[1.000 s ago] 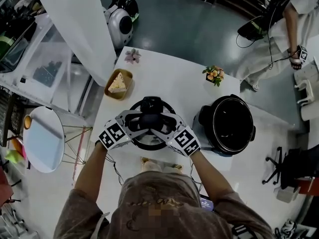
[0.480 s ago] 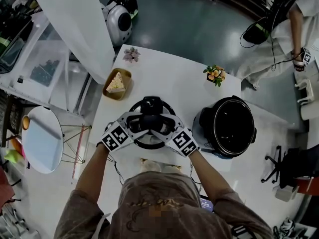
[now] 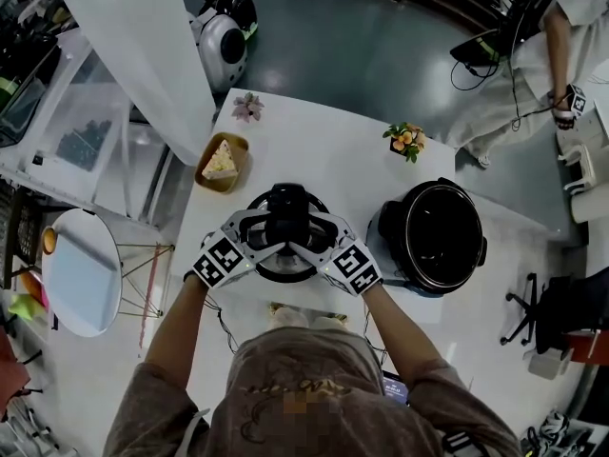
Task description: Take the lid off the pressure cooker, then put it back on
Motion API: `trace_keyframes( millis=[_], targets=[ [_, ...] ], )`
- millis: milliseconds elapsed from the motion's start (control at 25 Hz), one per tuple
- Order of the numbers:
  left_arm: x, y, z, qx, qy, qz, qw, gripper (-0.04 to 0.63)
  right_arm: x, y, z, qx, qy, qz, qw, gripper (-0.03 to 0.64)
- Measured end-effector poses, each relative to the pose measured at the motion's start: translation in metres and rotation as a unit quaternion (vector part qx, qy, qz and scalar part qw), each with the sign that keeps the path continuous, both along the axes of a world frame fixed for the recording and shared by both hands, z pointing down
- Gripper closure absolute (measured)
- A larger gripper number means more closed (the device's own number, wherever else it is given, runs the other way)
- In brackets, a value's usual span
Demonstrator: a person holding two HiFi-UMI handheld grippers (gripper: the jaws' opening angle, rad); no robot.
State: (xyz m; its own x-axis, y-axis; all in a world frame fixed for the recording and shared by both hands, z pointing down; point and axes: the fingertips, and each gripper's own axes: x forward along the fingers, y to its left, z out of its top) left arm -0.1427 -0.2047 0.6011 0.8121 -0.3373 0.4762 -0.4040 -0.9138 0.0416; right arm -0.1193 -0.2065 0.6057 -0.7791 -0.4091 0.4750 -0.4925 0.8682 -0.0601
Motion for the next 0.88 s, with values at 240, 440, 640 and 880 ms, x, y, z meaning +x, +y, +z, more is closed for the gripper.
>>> trace_keyframes(
  millis=[240, 440, 640, 880],
  targets=[
    [-0.004, -0.017, -0.066, 0.031, 0.067, -0.047, 0.9962, 0.339, 0.005, -0.013, -0.06, 0.036, -0.048, 0.03, 0.998, 0.348],
    [-0.001, -0.01, -0.121, 0.054, 0.122, -0.079, 0.9879, 0.342, 0.025, -0.007, -0.117, 0.067, -0.094, 0.052, 0.992, 0.351],
    [0.008, 0.008, -0.161, 0.065, 0.179, -0.108, 0.9757, 0.346, 0.059, 0.009, -0.157, 0.085, -0.128, 0.083, 0.985, 0.357],
    [0.023, 0.027, -0.178, 0.068, 0.216, -0.139, 0.9641, 0.35, 0.097, 0.035, -0.176, 0.094, -0.147, 0.1, 0.979, 0.362]
  ],
)
